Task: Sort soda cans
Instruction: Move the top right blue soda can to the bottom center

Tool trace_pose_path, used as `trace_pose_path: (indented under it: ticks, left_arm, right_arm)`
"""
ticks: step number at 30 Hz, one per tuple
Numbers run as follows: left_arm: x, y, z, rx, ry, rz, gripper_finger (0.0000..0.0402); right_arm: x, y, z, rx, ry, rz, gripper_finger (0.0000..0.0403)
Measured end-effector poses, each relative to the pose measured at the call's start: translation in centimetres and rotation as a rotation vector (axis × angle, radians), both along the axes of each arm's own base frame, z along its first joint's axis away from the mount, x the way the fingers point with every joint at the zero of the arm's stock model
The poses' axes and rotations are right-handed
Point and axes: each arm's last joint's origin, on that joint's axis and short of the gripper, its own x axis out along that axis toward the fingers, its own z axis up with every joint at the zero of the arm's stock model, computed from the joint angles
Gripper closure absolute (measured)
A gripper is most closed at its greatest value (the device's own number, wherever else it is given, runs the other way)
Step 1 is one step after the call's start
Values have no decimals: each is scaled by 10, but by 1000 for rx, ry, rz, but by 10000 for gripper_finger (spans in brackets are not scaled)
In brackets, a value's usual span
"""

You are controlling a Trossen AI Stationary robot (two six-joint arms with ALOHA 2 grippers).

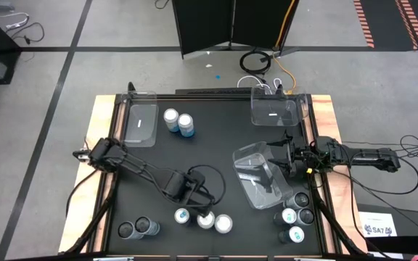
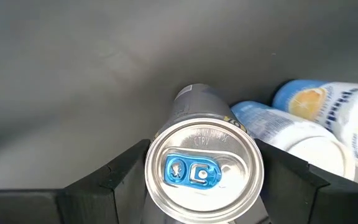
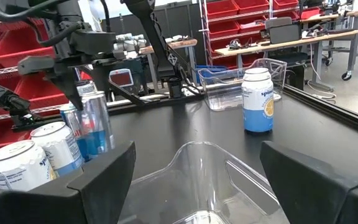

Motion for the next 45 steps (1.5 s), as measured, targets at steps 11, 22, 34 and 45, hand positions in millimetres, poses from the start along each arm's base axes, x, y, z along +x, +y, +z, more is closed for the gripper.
trace_pose_path:
  ticks: [11,22,34,45]
  left_arm:
    - [-2,-1,-7,-13,30,44,148]
    - [0,0,-17,-20,25,54,127]
    - [10,-2,-37,-47,88,58,123]
    - [13,2,-41,-83,116,68,122]
  right_arm:
    - [0,0,0,0,0,0,64]
    - [0,0,0,0,0,0,64]
    - [0,0,0,0,3,0,64]
    - [0,0,-1,0,7,1,64]
